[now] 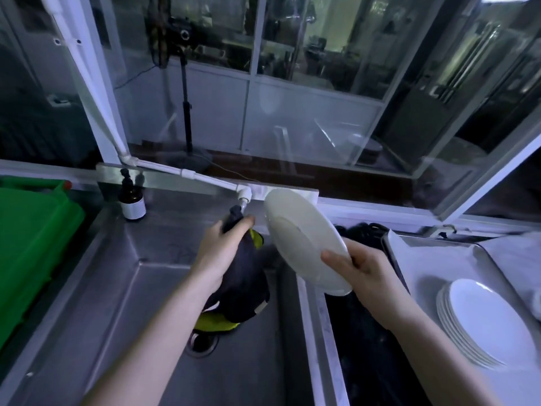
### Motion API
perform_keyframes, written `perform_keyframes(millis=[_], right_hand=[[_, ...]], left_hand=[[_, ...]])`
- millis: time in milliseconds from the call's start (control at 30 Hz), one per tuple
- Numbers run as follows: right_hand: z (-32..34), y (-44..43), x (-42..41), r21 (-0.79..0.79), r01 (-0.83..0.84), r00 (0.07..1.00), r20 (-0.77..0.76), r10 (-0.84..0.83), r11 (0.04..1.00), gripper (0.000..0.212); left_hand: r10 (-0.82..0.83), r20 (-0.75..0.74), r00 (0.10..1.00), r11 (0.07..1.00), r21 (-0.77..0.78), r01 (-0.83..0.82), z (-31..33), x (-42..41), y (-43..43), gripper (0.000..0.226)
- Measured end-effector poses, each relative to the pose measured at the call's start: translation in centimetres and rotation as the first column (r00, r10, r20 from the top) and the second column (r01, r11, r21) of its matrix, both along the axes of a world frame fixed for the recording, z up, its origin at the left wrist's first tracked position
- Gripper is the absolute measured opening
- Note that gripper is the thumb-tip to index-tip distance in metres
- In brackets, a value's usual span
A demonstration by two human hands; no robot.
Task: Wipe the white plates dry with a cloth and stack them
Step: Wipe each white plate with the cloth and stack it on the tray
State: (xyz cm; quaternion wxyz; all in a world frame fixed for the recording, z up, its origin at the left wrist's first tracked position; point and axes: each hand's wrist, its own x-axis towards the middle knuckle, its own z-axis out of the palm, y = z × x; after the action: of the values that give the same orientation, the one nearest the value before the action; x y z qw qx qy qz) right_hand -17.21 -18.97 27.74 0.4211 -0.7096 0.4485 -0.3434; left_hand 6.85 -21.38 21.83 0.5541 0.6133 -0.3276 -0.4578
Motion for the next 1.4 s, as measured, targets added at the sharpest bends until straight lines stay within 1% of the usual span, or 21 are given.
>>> perform_keyframes(millis=[33,67,133,267,400,500,567,633,667,700,767,800,867,900,967,1033,1100,1167,1267,1333,1400], right_hand=[[-0.2,0.2,0.2,-0.043,-0.012,0.997,-0.071,0.009,0.999,0.017],[-0.4,0.5,0.3,-0.079,-0.028,0.99,-0.138,0.017,0.996,0.014],[-1.1,1.1,0.5,-0.171,-0.069,0.969,-0.247,0.025,0.983,0.025],[-1.5,2.3,0.7,-0.349,-0.164,0.923,-0.385,0.018,0.923,0.048],[-2.3,2.3,-0.7,-0.466,-0.318,0.818,-0.575,-0.009,0.826,0.054],[-2.9,1.9,-2.5,-0.495,-0.397,0.753,-0.657,-0.034,0.773,0.054],[-3.0,1.5,-4.3,-0.443,-0.415,0.73,-0.684,-0.001,0.795,0.055],[-2.7,1.2,-6.7,-0.272,-0.354,0.743,-0.663,0.092,0.895,0.066],[-2.5,1.0,-8.2,-0.191,-0.301,0.776,-0.618,0.123,0.934,0.073],[-2.4,0.9,-9.8,-0.165,-0.222,0.828,-0.553,0.097,0.961,0.075],[-2.6,0.5,-13.5,-0.209,0.049,0.899,-0.416,-0.134,0.977,0.07],[-2.9,0.3,-15.2,-0.221,0.214,0.889,-0.36,-0.283,0.952,0.063],[-3.4,0.0,-18.3,-0.081,0.48,0.843,-0.231,-0.485,0.874,0.039],[-3.8,-0.1,-19.6,0.043,0.536,0.839,-0.142,-0.526,0.843,0.025],[-4.4,-0.1,-22.4,0.183,0.557,0.826,-0.021,-0.563,0.81,0.012],[-5.0,0.2,-25.5,0.222,0.585,0.796,0.028,-0.605,0.78,0.014],[-5.6,0.2,-28.7,0.259,0.637,0.738,0.067,-0.671,0.726,0.016],[-6.2,0.3,-32.0,0.261,0.694,0.679,0.074,-0.731,0.671,0.019],[-7.0,0.5,-37.1,0.248,0.731,0.637,0.086,-0.766,0.636,0.027],[-8.1,0.5,-40.5,0.227,0.761,0.615,0.045,-0.787,0.608,0.023],[-9.3,0.3,-43.5,0.208,0.796,0.586,-0.027,-0.81,0.569,0.014]], left_hand=[[-0.028,-0.113,0.993,1.0,0.007,0.029,0.4,-0.2,0.1,0.02],[-0.053,-0.194,0.98,0.998,0.006,0.056,0.8,-0.3,0.2,0.024],[-0.078,-0.263,0.962,0.997,0.006,0.082,1.3,-0.7,0.3,0.038],[-0.053,-0.265,0.963,0.995,0.07,0.074,1.6,-1.5,0.5,0.039],[-0.026,-0.208,0.978,0.993,0.108,0.05,1.2,-2.6,0.6,0.032],[-0.013,-0.156,0.988,0.992,0.12,0.032,0.9,-3.9,0.4,0.022],[-0.01,-0.147,0.989,0.995,0.1,0.025,0.7,-5.3,0.3,0.017],[0.011,-0.147,0.989,0.997,0.081,0.001,0.5,-7.0,0.3,0.019],[0.018,-0.148,0.989,0.997,0.073,-0.007,0.4,-7.9,0.3,0.02],[0.02,-0.152,0.988,0.998,0.065,-0.01,0.3,-8.8,0.3,0.02],[0.009,-0.168,0.986,0.998,0.06,0.001,0.1,-10.7,0.3,0.016],[0.0,-0.175,0.985,0.998,0.061,0.011,0.0,-11.7,0.3,0.012],[-0.027,-0.173,0.985,0.997,0.061,0.038,-0.2,-14.4,0.3,0.01],[-0.047,-0.169,0.984,0.997,0.059,0.057,-0.3,-15.9,0.2,0.011],[-0.077,-0.176,0.981,0.994,0.057,0.089,-0.7,-19.5,0.1,0.008],[-0.108,-0.18,0.978,0.991,0.053,0.119,-1.3,-23.4,-0.1,0.004],[-0.148,-0.162,0.976,0.985,0.061,0.16,-2.2,-27.2,-0.6,0.008],[-0.196,-0.138,0.971,0.977,0.061,0.206,-3.3,-30.8,-1.2,0.014],[-0.289,-0.051,0.956,0.956,0.027,0.291,-4.8,-36.4,-2.6,0.017],[-0.351,0.033,0.936,0.936,0.01,0.351,-5.7,-39.9,-3.5,0.023],[-0.4,0.09,0.912,0.916,0.01,0.401,-6.6,-42.9,-4.3,0.02]])
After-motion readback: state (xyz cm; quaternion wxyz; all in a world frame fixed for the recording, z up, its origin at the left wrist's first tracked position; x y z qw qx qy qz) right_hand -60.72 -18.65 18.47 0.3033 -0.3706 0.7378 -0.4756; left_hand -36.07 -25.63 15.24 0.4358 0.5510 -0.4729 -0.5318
